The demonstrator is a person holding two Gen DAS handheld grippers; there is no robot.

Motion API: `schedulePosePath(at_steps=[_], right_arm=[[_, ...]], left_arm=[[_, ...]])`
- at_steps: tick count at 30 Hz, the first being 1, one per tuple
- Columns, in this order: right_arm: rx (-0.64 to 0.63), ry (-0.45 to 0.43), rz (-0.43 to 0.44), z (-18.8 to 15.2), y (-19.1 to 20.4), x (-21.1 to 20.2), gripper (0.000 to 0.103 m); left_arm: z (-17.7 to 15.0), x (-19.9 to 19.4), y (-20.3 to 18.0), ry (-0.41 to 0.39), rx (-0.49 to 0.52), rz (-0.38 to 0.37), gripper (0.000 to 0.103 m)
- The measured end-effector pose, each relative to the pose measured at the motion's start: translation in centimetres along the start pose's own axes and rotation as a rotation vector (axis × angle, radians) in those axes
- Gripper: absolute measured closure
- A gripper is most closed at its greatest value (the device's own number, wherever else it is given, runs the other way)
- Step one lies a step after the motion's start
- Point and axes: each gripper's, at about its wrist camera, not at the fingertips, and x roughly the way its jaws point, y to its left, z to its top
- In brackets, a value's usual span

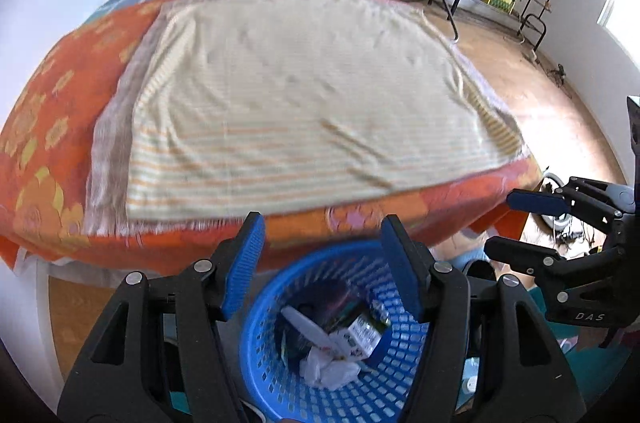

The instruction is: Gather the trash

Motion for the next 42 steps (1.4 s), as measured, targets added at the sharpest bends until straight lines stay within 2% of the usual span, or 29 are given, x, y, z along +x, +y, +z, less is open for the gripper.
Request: schedulePosePath(at_steps=[3, 5, 8, 10, 12, 13, 17, 21, 23, 27, 31, 34, 38, 42], right_arm=[[0.009, -0.035, -0.02, 1.1, -0.6, -0.9, 0.05], [0.015, -0.056, -0.03, 1.9, -0.8, -1.3, 0.05], [0.029, -0.095, -0.045, 3.1, -1.4, -2.2, 0.041], [0.035, -0.129, -0.058, 4.1, -1.9, -3.0, 0.04], [0.035, -0.156, -0.069, 5.0, -2.1, -3.7, 0.04], [0.035, -0.174, -0.077, 5.5, -2.2, -4.1, 0.039], [0.034, -0.244, -0.115, 7.4, -3.1, -5.5, 0.024], [0.029, -0.294, -0.151, 8.9, -3.9, -6.4, 0.024], [0.039, -0.312, -0.158, 9.6, -4.3, -6.6, 0.024], [0.085, -0.334, -0.144, 10.2, -5.2, -6.9, 0.023], [0.103, -0.321, -0.141, 10.7, -5.9, -6.1, 0.023], [0.116, -0.303, -0.151, 10.7, -6.5, -5.5, 0.023], [0.158, -0.288, -0.115, 10.6, -7.3, -5.0, 0.023], [0.181, -0.282, -0.104, 10.6, -7.6, -4.8, 0.023]], left_arm=[[1.5, -0.8, -0.2, -0.033, -0.003, -0.005, 0.039], [2.5, -1.3, -0.3, -0.055, -0.011, -0.009, 0.033], [4.5, -2.5, -0.3, -0.104, -0.025, -0.016, 0.033], [5.6, -3.3, -0.4, -0.134, -0.027, -0.017, 0.032], [6.7, -3.9, -0.4, -0.161, -0.02, -0.012, 0.027], [7.4, -4.3, -0.5, -0.18, -0.015, -0.007, 0.021], [9.3, -5.5, -0.8, -0.251, -0.003, 0.005, 0.018], [10.3, -6.3, -0.9, -0.297, -0.011, 0.002, 0.017], [10.7, -6.7, -0.9, -0.314, -0.027, -0.002, 0.01], [11.3, -7.4, -1.1, -0.359, -0.031, 0.041, 0.006], [11.5, -7.5, -1.0, -0.38, -0.044, 0.083, 0.001], [11.5, -7.1, -0.6, -0.363, -0.055, 0.082, 0.001], [11.4, -6.4, -0.1, -0.338, -0.067, 0.116, 0.001], [11.2, -5.9, 0.3, -0.31, -0.087, 0.107, 0.001]])
